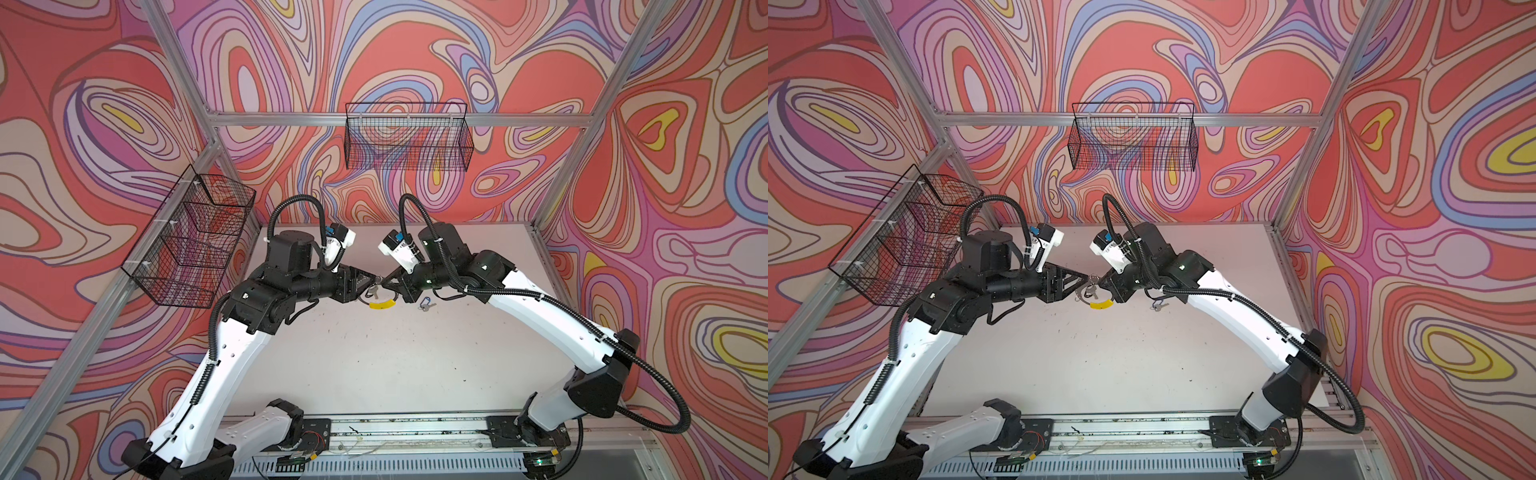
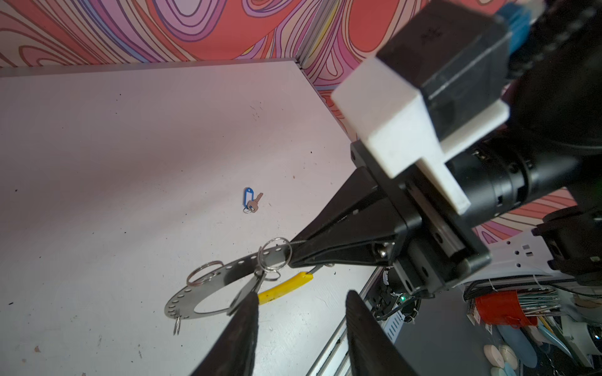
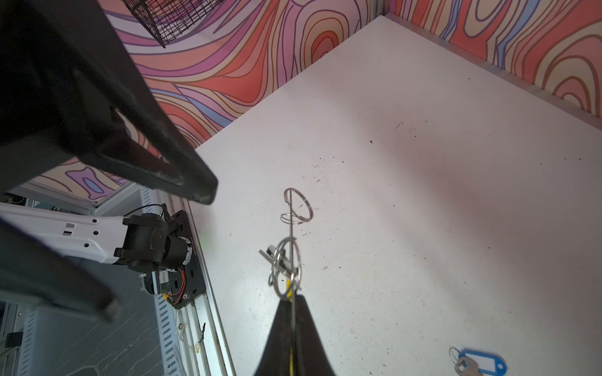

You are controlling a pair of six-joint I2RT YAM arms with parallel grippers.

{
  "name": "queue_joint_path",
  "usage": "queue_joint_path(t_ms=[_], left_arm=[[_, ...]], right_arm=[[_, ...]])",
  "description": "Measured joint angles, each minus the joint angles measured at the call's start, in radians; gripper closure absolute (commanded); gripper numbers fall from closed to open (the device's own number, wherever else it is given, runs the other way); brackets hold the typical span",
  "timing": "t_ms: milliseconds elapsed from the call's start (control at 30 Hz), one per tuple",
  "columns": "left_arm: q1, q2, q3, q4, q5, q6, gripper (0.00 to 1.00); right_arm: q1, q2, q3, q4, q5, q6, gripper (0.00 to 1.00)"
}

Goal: Put the keys on the keyring

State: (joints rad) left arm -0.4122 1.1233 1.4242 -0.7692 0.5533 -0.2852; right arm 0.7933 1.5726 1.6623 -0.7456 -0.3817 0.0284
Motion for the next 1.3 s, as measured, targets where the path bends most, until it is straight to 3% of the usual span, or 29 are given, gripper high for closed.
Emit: queue_joint_path(t_ms=[467, 1300], left_arm=[[0.002, 0.075, 0.026, -0.003, -0.003, -0.037, 0.61], [0.021, 0.059, -0.089, 0.144, 0.136, -0.190, 0.66]], right_arm=[[0.000, -0.034, -0.011, 0.062, 0.000, 0.011, 1.00], [-0.003, -0.034, -0.039, 0.067, 0.019, 0.019, 1.00]])
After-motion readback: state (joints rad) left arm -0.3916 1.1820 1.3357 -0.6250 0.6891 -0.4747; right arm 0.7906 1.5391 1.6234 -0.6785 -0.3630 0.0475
